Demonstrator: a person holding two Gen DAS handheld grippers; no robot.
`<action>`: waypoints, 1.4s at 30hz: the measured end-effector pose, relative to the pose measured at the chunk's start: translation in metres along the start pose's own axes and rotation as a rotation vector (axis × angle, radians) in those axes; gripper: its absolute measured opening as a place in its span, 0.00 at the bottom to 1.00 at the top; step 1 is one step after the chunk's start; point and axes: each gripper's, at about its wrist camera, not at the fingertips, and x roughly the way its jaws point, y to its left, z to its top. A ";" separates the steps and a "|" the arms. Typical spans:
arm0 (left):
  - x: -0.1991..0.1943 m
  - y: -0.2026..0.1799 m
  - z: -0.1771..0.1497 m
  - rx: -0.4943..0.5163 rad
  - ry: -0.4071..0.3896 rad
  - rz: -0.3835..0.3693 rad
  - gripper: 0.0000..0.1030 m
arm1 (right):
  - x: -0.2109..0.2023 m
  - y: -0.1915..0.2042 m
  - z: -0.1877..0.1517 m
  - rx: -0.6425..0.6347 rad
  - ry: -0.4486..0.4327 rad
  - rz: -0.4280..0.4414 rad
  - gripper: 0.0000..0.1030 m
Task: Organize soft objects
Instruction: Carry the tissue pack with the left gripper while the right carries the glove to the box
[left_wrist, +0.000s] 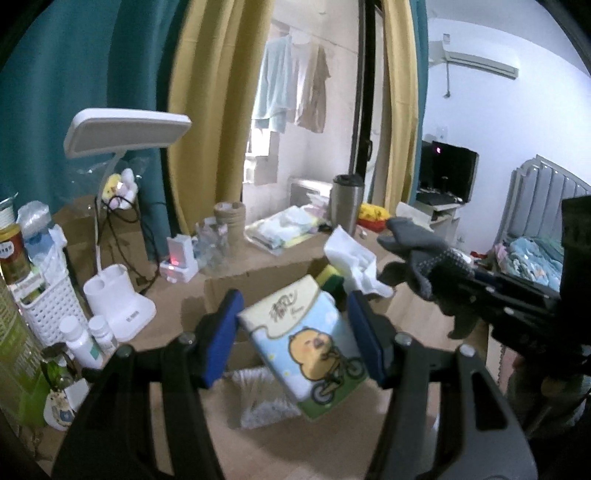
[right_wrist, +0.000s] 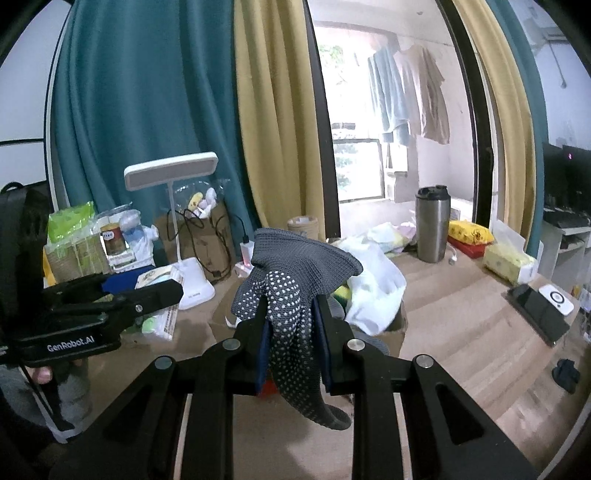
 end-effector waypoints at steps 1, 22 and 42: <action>0.001 0.001 0.000 -0.003 0.000 0.004 0.58 | 0.002 0.000 0.002 0.000 -0.003 0.004 0.22; 0.062 0.018 0.019 0.010 0.002 0.080 0.58 | 0.065 -0.013 0.034 -0.029 -0.006 0.084 0.22; 0.112 0.032 0.032 -0.022 0.036 0.120 0.58 | 0.130 -0.020 0.038 -0.006 0.056 0.162 0.22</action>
